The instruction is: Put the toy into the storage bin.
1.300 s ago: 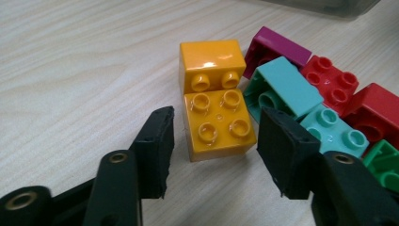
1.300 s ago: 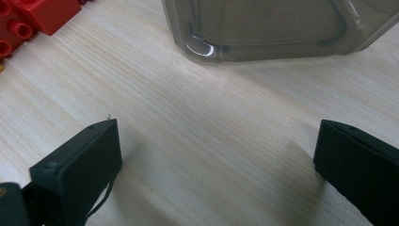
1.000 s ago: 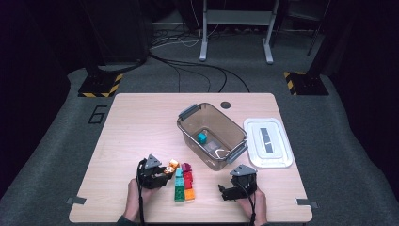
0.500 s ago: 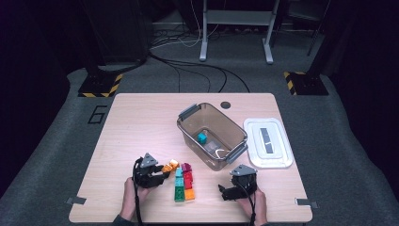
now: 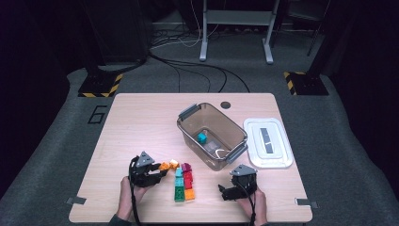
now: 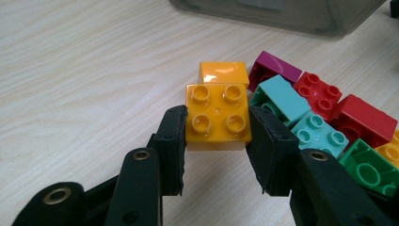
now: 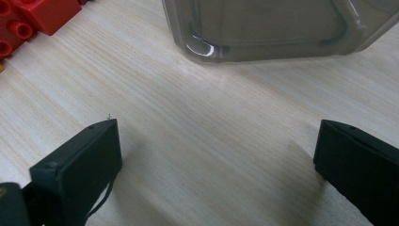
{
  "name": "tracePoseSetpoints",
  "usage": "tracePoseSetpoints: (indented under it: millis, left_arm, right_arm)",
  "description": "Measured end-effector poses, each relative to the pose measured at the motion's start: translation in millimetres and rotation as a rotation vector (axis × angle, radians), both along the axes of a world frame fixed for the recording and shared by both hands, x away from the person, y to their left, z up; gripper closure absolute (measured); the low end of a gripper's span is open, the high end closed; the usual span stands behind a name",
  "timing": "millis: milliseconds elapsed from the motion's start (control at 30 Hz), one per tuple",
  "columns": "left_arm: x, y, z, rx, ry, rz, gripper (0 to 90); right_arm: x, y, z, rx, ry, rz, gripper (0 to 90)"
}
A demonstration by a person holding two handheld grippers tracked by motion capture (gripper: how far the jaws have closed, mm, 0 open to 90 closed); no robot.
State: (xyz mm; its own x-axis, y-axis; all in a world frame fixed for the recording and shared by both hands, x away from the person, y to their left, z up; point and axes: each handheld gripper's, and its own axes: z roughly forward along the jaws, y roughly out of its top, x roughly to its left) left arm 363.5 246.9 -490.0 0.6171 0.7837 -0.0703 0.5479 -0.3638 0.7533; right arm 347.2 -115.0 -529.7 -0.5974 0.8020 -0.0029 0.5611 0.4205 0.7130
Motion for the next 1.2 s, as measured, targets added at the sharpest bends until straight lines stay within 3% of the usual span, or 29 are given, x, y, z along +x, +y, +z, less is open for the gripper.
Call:
tracePoseSetpoints:
  millis: [333, 500, 1200]
  left_arm:
    - [3.7, 5.8, 16.3, 0.017, -0.023, -0.002, 58.8]
    - [6.8, 4.3, 23.4, 0.005, -0.034, -0.003, 58.8]
    - [28.0, -4.7, 58.4, 0.044, -0.105, -0.042, 58.8]
  right_arm:
    - [0.0, -0.1, 0.0, 0.000, -0.001, 0.000, 0.6]
    - [-0.3, 0.2, 0.1, 0.001, 0.002, 0.001, 0.6]
    - [-0.3, 0.2, 0.1, 0.001, 0.002, 0.000, 0.6]
